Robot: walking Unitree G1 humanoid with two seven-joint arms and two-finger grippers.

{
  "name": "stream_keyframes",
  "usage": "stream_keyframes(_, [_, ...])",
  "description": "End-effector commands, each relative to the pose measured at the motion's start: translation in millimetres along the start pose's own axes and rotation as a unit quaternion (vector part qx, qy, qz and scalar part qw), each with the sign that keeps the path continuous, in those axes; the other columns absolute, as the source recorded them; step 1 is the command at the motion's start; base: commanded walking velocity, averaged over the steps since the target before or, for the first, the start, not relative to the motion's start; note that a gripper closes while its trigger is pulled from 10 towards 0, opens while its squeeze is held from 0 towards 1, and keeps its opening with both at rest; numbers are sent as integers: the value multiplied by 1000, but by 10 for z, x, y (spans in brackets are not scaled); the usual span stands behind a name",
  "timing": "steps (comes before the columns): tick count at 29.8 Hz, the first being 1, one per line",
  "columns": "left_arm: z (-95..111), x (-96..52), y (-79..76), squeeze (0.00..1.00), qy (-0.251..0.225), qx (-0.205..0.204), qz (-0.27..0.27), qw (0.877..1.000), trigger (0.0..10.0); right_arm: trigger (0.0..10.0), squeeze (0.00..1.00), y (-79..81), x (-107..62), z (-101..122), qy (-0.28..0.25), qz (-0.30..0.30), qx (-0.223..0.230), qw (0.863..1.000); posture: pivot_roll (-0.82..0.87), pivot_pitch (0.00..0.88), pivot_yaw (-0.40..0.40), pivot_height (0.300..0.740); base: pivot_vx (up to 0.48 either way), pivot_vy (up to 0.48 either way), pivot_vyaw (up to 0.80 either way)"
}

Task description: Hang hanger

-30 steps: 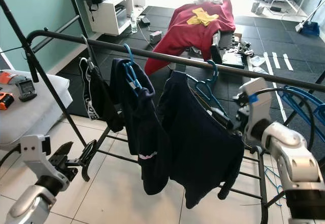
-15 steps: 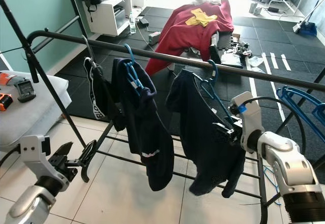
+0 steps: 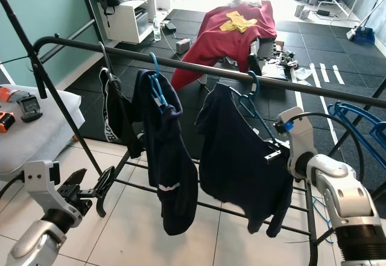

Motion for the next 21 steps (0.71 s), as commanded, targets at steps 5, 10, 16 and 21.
stream_keyframes(5, [-12, -18, -25, 0, 8, 2, -9, 1000, 10000, 0, 0, -105, -23, 223, -56, -27, 2, 998, -117, 67, -29, 740, 0, 0, 0])
stream_keyframes(10, [-20, -20, -24, 0, 14, 1, -12, 1000, 10000, 0, 0, -32, -122, 574, -140, 9, 13, 990, -124, 70, -24, 740, 0, 0, 0])
stream_keyframes(16, [-29, -16, -32, 0, 19, 1, -17, 1000, 10000, 0, 0, 97, -184, 624, -149, 56, -2, 987, -127, 71, -23, 740, 0, 0, 0])
stream_keyframes(21, [-37, -13, -47, 0, 23, 0, -25, 999, 10000, 0, 0, 185, -260, 564, -131, 98, -24, 986, -130, 73, -21, 740, 0, 0, 0])
Point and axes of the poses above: a point about 5 cm out from each wrist's last joint towards the gripper, its own x axis pointing out of the wrist towards the gripper, its own z axis along the axis of the wrist's last joint, y = z × x, the point moved 5 cm from there along x, pointing out of the wrist towards the gripper, and after that the axes turned 2 degrees about -x, right-handed, at the moved point
